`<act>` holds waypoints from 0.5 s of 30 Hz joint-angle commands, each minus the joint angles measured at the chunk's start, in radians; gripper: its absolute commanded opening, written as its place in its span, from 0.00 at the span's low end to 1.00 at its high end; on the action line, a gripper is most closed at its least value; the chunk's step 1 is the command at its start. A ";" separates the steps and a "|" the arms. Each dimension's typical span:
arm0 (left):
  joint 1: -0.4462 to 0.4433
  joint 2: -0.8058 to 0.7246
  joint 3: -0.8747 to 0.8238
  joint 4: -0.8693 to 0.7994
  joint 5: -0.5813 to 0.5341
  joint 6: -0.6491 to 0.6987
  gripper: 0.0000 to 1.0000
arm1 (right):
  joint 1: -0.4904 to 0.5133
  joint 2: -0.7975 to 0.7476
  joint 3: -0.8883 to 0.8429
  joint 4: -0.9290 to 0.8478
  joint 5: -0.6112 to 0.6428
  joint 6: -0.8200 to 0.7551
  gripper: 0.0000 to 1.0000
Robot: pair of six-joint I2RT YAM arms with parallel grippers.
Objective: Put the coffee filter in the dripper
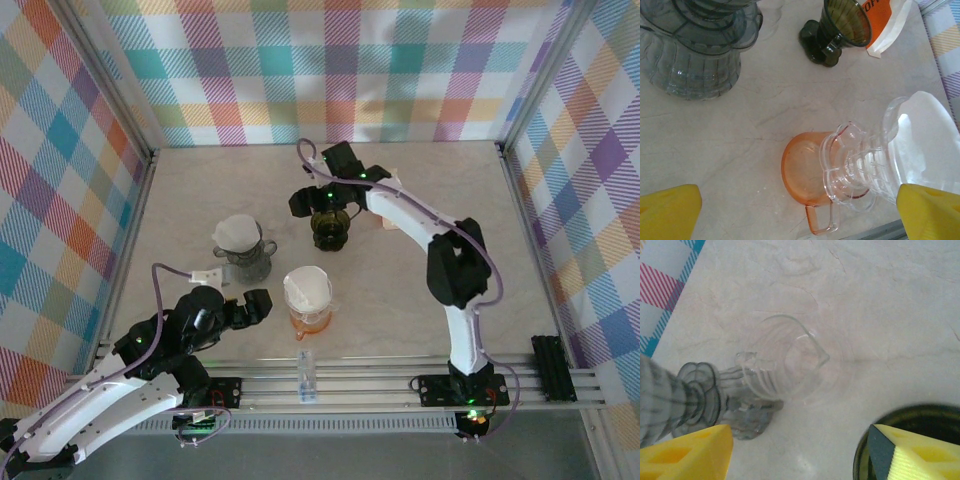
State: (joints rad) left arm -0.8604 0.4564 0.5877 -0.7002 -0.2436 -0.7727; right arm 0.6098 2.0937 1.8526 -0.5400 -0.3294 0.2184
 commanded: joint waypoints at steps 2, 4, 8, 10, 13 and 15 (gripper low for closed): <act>0.011 -0.030 -0.023 -0.024 -0.021 -0.018 1.00 | 0.010 0.110 0.132 -0.040 -0.070 -0.078 0.70; 0.011 -0.041 -0.030 -0.027 -0.025 -0.019 1.00 | 0.017 0.158 0.185 -0.047 -0.075 -0.079 0.69; 0.011 -0.053 -0.042 -0.032 -0.028 -0.020 1.00 | 0.040 0.254 0.305 -0.098 -0.055 -0.094 0.69; 0.011 -0.053 -0.047 -0.032 -0.026 -0.023 1.00 | 0.049 0.294 0.353 -0.125 -0.033 -0.104 0.69; 0.011 -0.053 -0.050 -0.035 -0.026 -0.021 1.00 | 0.056 0.335 0.395 -0.147 0.006 -0.115 0.67; 0.011 -0.053 -0.049 -0.038 -0.027 -0.021 1.00 | 0.057 0.350 0.406 -0.150 0.016 -0.118 0.64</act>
State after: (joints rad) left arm -0.8604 0.4137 0.5499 -0.7143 -0.2497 -0.7902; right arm 0.6582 2.4210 2.2189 -0.6418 -0.3328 0.1333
